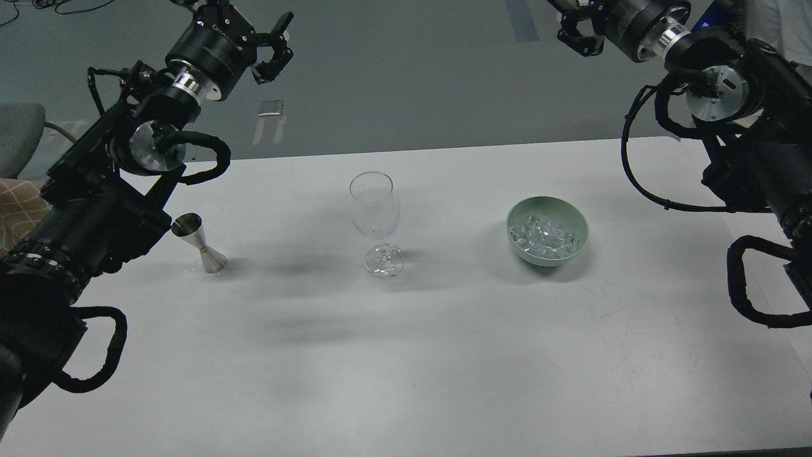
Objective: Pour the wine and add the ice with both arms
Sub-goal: 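Move the open left gripper toward the small metal jigger, then lower the left gripper around the jigger and close it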
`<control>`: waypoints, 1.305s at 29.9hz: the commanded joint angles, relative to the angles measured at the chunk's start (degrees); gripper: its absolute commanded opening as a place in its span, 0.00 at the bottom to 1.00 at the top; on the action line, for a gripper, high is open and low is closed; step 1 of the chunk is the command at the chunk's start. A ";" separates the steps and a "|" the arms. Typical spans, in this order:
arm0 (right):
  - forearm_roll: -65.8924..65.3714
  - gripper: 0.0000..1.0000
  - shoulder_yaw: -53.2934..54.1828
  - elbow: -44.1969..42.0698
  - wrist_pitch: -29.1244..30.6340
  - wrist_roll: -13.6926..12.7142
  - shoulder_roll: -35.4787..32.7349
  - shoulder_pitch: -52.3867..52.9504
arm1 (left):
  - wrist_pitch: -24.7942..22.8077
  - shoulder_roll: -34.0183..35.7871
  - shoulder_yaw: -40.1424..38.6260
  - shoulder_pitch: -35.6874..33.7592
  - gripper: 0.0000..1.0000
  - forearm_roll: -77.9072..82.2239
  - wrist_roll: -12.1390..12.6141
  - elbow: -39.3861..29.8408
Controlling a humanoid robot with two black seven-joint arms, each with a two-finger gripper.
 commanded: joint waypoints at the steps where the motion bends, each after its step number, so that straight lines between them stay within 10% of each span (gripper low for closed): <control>1: 0.62 1.00 0.12 0.07 0.00 -0.01 -0.19 0.16 | 0.59 2.18 -4.66 4.17 0.98 -0.43 1.50 -6.39; 8: 0.71 1.00 0.20 0.15 0.00 -0.01 -1.25 -0.28 | 9.10 7.44 -9.24 14.28 0.98 -2.36 8.53 -26.51; 22: 0.71 1.00 0.29 0.16 0.00 -0.01 -5.02 -1.25 | 11.75 26.60 -20.56 35.97 0.98 -16.34 8.97 -54.64; 39: 0.80 1.00 1.70 0.15 0.00 0.17 -5.82 -3.09 | 13.23 24.26 -42.28 68.96 0.97 -29.69 13.71 -66.18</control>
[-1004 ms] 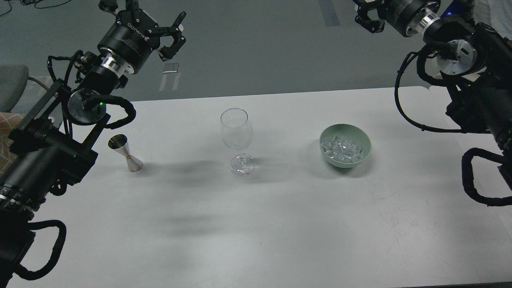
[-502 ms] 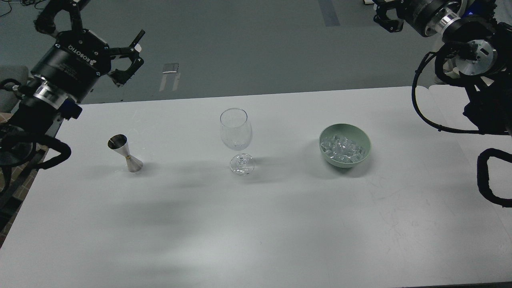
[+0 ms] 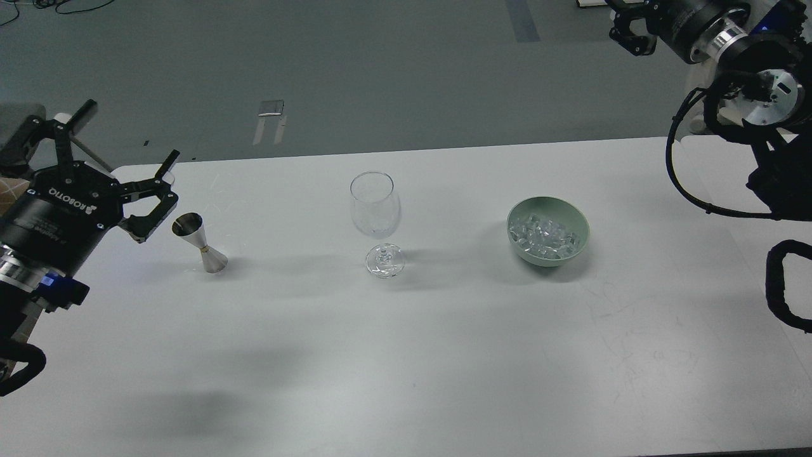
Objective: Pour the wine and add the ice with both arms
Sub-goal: 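Lower the left gripper around the jigger and close it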
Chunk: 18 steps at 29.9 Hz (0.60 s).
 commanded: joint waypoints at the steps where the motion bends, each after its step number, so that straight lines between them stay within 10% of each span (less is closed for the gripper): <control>1: 0.00 1.00 0.09 0.06 0.00 -0.01 0.04 -0.48 | 2.63 -3.80 -3.16 1.71 0.96 -3.12 2.39 0.40; 7: 0.00 1.00 0.09 0.06 0.00 -0.27 -0.05 -0.57 | 13.44 -13.29 -3.87 4.70 0.88 -2.77 2.05 0.75; 10: -0.09 1.00 0.09 0.06 0.00 -0.45 -0.40 -0.65 | 14.24 -17.34 -4.66 4.70 0.61 -0.22 1.69 0.75; 18: 0.00 1.00 0.09 0.15 0.00 -0.71 -2.16 -0.83 | 14.77 -23.85 -6.33 6.28 0.57 3.82 2.13 5.58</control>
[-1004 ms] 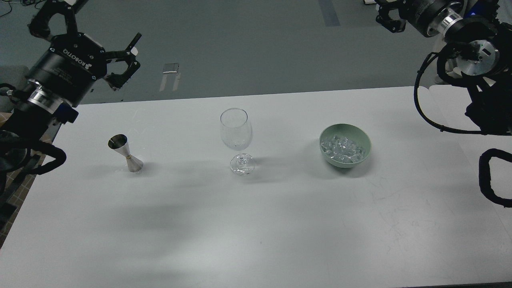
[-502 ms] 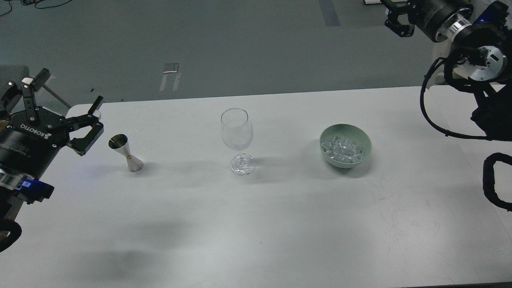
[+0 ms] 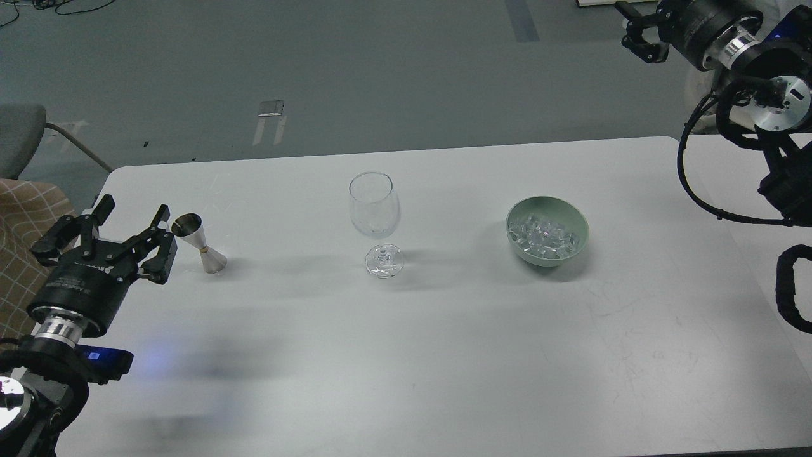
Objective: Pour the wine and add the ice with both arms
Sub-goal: 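Lower the left gripper around the jigger and close it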
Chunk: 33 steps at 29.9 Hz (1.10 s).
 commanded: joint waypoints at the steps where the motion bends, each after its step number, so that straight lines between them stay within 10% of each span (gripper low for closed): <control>1: 0.03 1.00 -0.01 0.07 0.00 -0.06 -0.30 0.04 | 0.14 -1.31 0.74 0.74 0.55 2.38 0.05 2.92; 33: 0.03 1.00 1.22 -0.11 -2.60 -0.15 -0.21 0.48 | 7.34 -7.99 6.45 -11.03 0.58 8.37 0.14 19.09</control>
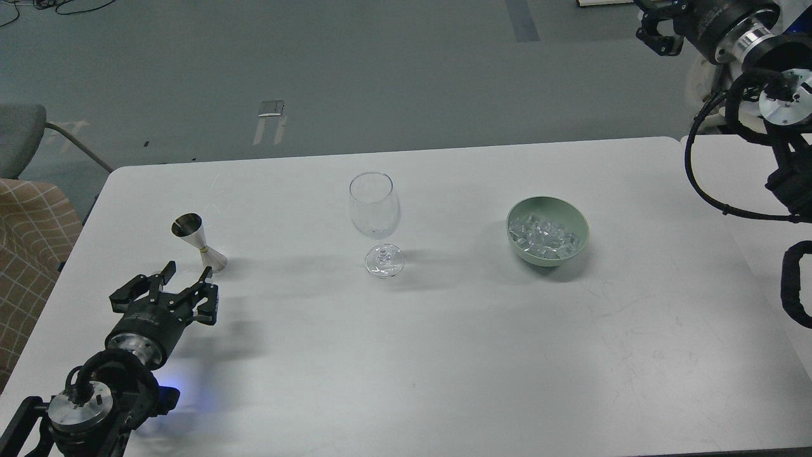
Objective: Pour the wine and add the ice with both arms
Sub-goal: 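Lower the left gripper around the jigger and close it, then lift the jigger upright off the table with the left gripper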
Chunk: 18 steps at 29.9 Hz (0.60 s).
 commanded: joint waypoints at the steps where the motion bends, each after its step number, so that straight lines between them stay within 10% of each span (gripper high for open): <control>1: -0.01 1.00 0.00 -0.08 0.01 0.00 0.10 0.09 | 2.43 -0.02 0.59 -3.62 0.58 -0.09 -0.10 2.87; 18: -0.01 1.00 0.00 -0.26 0.01 0.00 0.01 -0.18 | 3.75 -0.11 0.86 -13.99 0.58 0.35 0.25 15.36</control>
